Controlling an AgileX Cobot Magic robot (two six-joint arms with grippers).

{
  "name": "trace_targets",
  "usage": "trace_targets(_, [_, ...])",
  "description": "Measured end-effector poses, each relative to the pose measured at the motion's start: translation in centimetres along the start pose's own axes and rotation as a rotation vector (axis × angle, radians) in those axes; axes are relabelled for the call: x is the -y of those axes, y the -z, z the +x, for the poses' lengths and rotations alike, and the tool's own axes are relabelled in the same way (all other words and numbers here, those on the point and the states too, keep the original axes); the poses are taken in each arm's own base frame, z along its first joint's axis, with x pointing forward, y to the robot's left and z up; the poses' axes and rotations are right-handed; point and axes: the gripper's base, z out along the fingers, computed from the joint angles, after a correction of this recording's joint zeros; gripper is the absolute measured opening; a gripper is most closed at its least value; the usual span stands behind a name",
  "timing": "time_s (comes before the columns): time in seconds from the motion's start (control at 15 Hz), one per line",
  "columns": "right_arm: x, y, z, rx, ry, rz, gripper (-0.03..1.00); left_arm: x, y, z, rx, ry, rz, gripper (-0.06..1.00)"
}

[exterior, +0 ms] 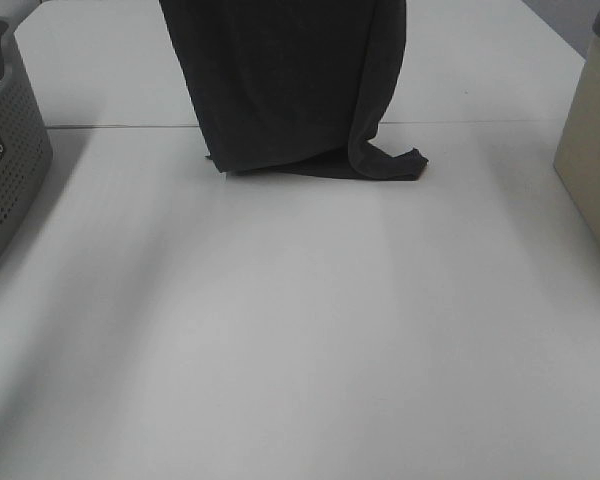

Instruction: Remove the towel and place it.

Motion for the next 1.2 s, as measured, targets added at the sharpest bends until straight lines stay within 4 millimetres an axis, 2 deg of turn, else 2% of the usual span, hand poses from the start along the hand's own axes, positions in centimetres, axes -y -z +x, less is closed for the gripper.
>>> trace_targets(0.07, [-0.1, 0.2, 0.9, -0.098, 0.000, -0.004, 0.01, 0.2, 0.6, -0.3, 0.011, 0.075, 0.016, 0.00])
trace_targets(0.2, [-0.1, 0.6, 1.0, -0.110, 0.002, -0.006, 0.01, 0.4, 1.4, -0.3, -0.008, 0.124, 0.039, 0.00])
trace_targets(0.4, [-0.9, 3.9, 2.2, -0.117, 0.009, -0.035, 0.01, 1.6, 3.0, 2.0, -0.171, 0.170, 0.100, 0.00])
trace_targets(0.53, [-1.4, 5.7, 4.4, -0.168, 0.002, -0.054, 0.01, 3.8, 6.0, 3.8, -0.251, 0.142, 0.142, 0.00])
trace_targets(0.73, [-1.7, 8.4, 7.4, -0.210, -0.005, -0.056, 0.01, 6.7, 9.2, 5.8, -0.309, 0.082, 0.197, 0.00])
trace_targets(0.8, [-2.1, 11.1, 9.7, -0.213, -0.008, -0.065, 0.01, 8.2, 11.7, 7.4, -0.332, 0.069, 0.230, 0.00])
trace_targets(0.87, [-2.3, 12.3, 10.7, -0.207, -0.007, -0.066, 0.01, 8.6, 12.6, 8.2, -0.345, 0.071, 0.242, 0.00])
trace_targets(1.0, [-2.6, 14.0, 12.3, -0.200, -0.009, -0.077, 0.01, 9.4, 14.2, 9.5, -0.357, 0.080, 0.267, 0.00])
trace_targets(1.2, [-2.7, 14.4, 14.6, -0.236, -0.028, -0.089, 0.01, 9.8, 14.3, 11.3, -0.408, 0.119, 0.285, 0.00])
